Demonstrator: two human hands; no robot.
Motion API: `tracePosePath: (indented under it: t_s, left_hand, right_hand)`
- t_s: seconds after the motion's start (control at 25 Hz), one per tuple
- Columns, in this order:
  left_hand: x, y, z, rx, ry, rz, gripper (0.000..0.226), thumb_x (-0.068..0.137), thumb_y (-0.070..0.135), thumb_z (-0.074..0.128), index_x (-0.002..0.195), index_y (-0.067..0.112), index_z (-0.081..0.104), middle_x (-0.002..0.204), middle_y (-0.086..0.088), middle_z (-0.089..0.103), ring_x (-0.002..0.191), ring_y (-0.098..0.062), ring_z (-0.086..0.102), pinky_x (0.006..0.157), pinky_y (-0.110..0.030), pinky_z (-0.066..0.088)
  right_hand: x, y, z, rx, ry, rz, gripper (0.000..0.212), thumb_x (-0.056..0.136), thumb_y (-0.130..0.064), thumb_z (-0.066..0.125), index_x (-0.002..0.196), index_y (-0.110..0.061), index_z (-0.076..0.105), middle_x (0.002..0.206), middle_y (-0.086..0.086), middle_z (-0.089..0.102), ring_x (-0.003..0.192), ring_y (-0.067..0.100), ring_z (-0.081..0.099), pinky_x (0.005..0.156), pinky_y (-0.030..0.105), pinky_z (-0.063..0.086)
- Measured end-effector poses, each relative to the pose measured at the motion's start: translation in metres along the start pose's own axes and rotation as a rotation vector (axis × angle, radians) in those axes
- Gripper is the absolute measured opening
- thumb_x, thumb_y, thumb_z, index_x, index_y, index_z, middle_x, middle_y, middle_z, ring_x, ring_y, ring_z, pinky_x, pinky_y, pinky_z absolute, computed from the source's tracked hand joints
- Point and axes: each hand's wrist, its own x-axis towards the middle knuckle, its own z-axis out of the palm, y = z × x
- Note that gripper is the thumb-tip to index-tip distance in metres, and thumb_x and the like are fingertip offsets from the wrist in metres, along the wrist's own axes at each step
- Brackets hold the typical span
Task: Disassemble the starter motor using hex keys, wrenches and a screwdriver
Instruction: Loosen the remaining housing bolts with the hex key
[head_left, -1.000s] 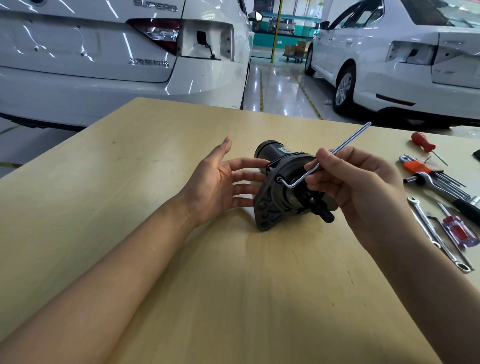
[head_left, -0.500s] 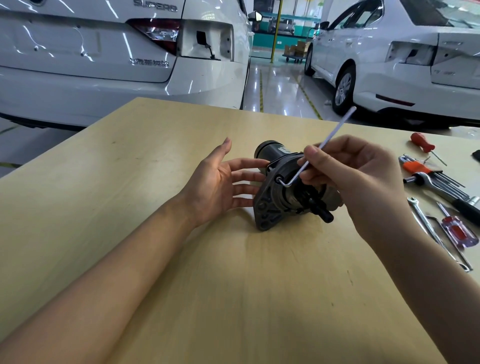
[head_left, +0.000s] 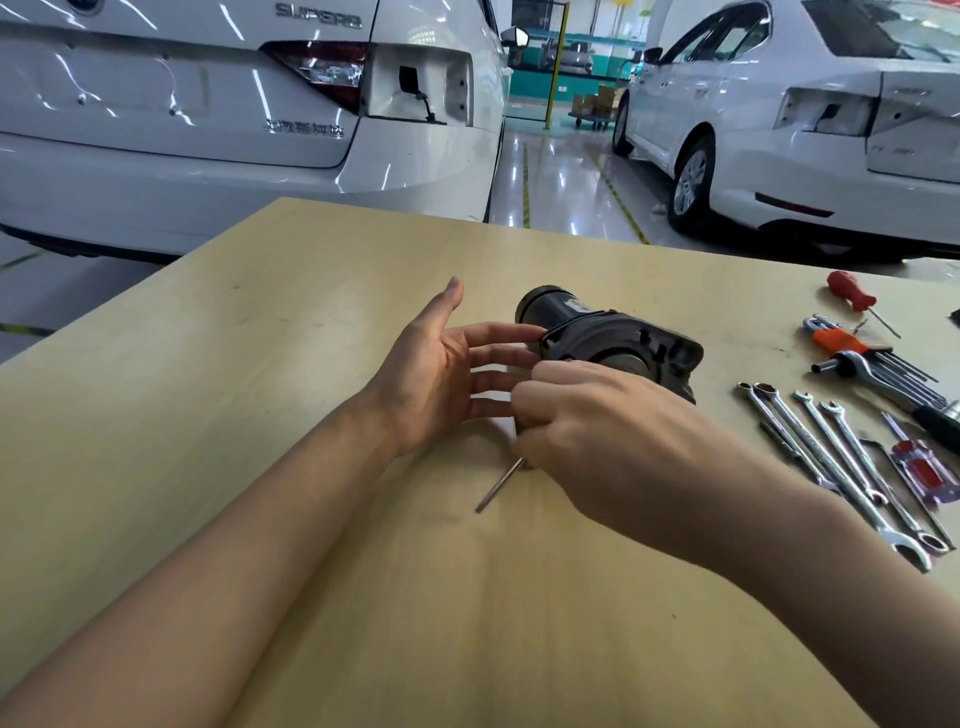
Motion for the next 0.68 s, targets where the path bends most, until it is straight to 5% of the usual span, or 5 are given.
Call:
tracePosePath:
  t_s: [0.12,0.24,0.32,0.48,0.68]
  left_hand:
    - [0.000,-0.001,-0.001,-0.028,-0.019,0.007,0.078,0.094,0.065,0.022,0.097,0.009,0.076,0.088,-0.008,0.069,0.076,-0.022,0.062,0.070,-0.035,0.047]
    - [0.001,-0.002,-0.001,0.012,-0.026,0.032,0.078,0.094,0.065,0.019,0.099,0.010,0.073,0.094,-0.010,0.068,0.078,-0.023,0.063,0.070,-0.035,0.050]
    - [0.001,-0.002,0.000,0.022,-0.028,0.030,0.077,0.094,0.065,0.019,0.102,0.009,0.072,0.098,-0.012,0.066,0.079,-0.024,0.063,0.071,-0.036,0.049]
    - [-0.001,-0.001,0.000,0.028,-0.027,0.037,0.077,0.094,0.064,0.019,0.101,0.010,0.073,0.101,-0.013,0.065,0.079,-0.024,0.063,0.071,-0.036,0.050]
    - [-0.003,-0.001,0.003,0.031,-0.017,0.039,0.075,0.094,0.063,0.019,0.105,0.009,0.070,0.101,-0.014,0.066,0.078,-0.024,0.063,0.067,-0.032,0.053]
  right_hand:
    - [-0.011,0.006,0.002,0.305,0.223,0.178,0.007,0.081,-0.002,0.069,0.080,-0.007,0.072,0.080,0.001,0.065,0.079,0.009,0.054,0.079,0.011,0.037]
    - [-0.023,0.006,0.004,0.700,0.687,0.608,0.008,0.081,-0.008,0.072,0.085,-0.014,0.071,0.076,-0.011,0.070,0.070,-0.003,0.061,0.069,0.010,0.046]
    - [-0.028,0.011,0.006,1.058,0.845,0.842,0.008,0.077,-0.010,0.073,0.084,-0.012,0.069,0.070,-0.006,0.072,0.062,0.003,0.064,0.062,0.015,0.051]
    - [-0.033,0.024,0.006,1.387,0.823,1.077,0.019,0.068,-0.023,0.072,0.080,-0.009,0.068,0.074,0.007,0.073,0.061,0.013,0.065,0.061,0.020,0.054]
    - [-0.032,0.023,0.008,1.460,0.822,1.119,0.010,0.066,-0.025,0.074,0.070,-0.017,0.070,0.079,0.011,0.074,0.064,0.015,0.068,0.060,0.019,0.053]
